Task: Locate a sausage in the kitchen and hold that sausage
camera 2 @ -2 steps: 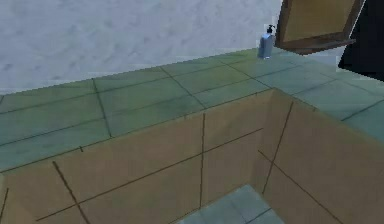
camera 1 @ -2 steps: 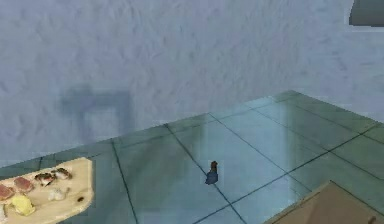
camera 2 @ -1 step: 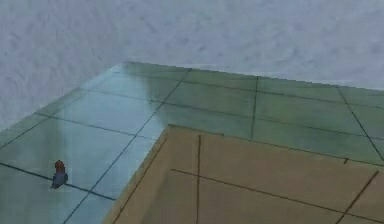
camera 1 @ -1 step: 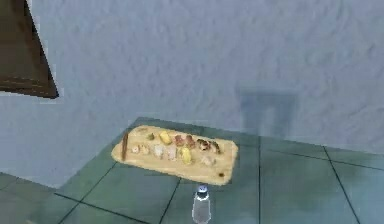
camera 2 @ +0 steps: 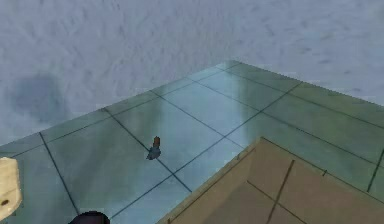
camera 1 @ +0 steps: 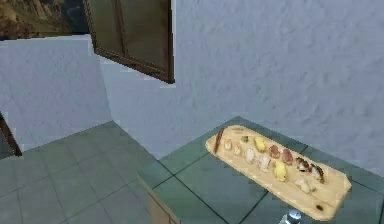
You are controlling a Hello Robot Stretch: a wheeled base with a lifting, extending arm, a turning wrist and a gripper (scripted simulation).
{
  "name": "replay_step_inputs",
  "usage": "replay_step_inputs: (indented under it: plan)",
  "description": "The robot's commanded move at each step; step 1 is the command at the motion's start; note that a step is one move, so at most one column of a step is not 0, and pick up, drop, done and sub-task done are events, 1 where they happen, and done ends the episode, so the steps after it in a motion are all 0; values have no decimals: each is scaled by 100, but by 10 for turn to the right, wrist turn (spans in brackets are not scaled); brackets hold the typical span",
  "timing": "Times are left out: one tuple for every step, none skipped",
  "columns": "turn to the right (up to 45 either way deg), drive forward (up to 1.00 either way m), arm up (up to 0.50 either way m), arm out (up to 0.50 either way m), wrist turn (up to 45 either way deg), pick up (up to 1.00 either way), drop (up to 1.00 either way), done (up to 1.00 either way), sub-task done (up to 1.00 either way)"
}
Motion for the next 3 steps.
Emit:
replay_step_inputs:
  plan:
    - [-60,0,0,0,0,0,0,0,0]
    - [450,0,0,0,0,0,0,0,0]
    - [450,0,0,0,0,0,0,0,0]
